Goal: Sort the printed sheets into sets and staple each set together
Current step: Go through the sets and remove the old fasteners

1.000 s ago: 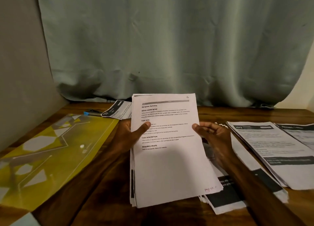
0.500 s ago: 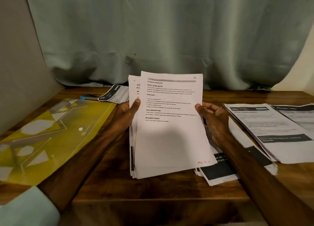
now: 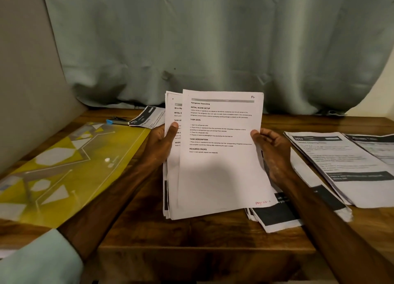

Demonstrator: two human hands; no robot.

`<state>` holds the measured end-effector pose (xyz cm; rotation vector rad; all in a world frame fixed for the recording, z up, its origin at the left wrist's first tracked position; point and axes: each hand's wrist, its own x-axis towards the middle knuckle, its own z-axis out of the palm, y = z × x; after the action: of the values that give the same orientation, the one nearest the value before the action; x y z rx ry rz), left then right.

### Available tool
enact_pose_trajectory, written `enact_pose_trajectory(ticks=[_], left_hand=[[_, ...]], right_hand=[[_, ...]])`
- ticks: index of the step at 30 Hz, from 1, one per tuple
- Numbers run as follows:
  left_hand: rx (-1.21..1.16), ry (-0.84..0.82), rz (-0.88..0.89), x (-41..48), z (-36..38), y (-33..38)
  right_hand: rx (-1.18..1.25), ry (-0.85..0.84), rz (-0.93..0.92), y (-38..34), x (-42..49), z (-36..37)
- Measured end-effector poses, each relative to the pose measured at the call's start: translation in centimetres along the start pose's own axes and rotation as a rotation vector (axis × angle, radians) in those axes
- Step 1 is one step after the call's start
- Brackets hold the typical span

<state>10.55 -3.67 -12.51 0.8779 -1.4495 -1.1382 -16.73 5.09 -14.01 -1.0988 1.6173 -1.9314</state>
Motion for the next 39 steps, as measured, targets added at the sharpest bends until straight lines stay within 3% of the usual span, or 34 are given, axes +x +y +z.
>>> enact_pose_trajectory(ticks=[12, 28, 39], left_hand=[[0.066, 0.028, 0.120, 0.0, -0.1, -0.8], [0.055, 0.064, 0.139, 0.3, -0.2, -1.0], [-0.058, 0.280, 0.121, 2.5, -4.5, 1.4]], right_hand=[[0.024, -0.027, 0.036, -0.2, -0.4, 0.1], [0.067, -0.040, 0.065, -0.9, -0.5, 0.1], [0.072, 0.128, 0.094, 0.8, 0.8, -1.1]])
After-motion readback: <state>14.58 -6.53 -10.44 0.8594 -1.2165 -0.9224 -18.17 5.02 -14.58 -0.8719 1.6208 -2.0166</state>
